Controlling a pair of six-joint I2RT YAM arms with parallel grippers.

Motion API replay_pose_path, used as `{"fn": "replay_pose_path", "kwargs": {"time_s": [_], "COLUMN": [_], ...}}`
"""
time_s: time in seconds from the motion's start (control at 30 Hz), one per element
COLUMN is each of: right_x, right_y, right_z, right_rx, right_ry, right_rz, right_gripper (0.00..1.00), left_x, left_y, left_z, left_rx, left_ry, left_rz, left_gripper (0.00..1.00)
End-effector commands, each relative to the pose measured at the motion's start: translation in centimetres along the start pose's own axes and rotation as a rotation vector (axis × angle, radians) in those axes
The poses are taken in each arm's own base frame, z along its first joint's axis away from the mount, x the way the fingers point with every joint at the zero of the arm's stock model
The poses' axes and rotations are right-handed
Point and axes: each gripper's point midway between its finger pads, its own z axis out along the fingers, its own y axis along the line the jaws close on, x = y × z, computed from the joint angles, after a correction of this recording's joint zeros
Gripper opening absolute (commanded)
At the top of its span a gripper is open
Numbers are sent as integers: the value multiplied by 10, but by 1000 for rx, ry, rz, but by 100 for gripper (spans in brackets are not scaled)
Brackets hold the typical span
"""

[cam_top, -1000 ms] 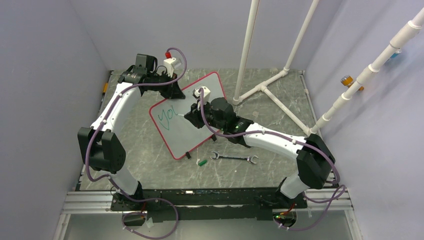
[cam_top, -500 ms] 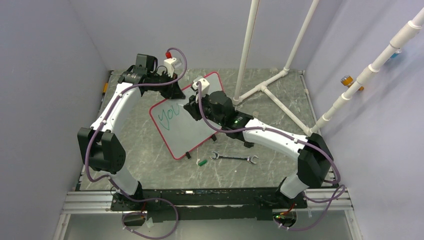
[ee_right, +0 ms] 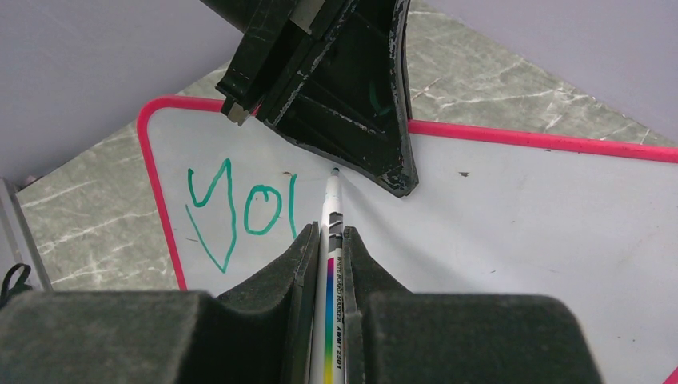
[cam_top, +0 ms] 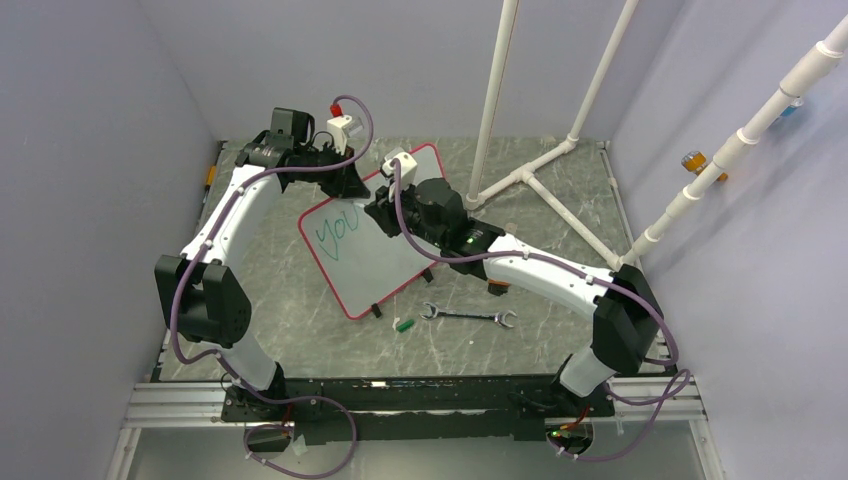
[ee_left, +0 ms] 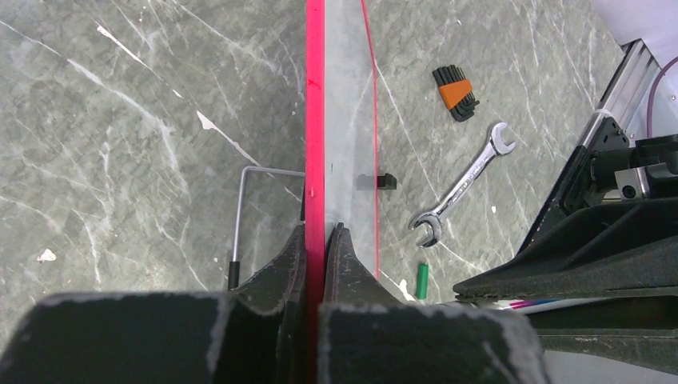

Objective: Write a sentence on the whiteboard

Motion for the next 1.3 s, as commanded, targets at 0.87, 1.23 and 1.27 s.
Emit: {"fn": "replay_pose_path", "kwargs": {"time_s": [0.87,1.23,1.27], "right_x": [30,-21,-22], "right_y": [-22,-35,-35], "right_z": [-68,-120,-121], "right_rx": [112,182,182], "right_ry": [34,-107,-115], "right_rz": [36,-13,-17], "right_gripper": [0,0,0], "left_x": [27,25,25], "left_y": [44,35,35], "left_z": [-10,-13,-14], "left_rx": [-241,-238,-244], "left_ry": [135,111,106], "left_rz": [136,151,150], "left_gripper": [0,0,0]}}
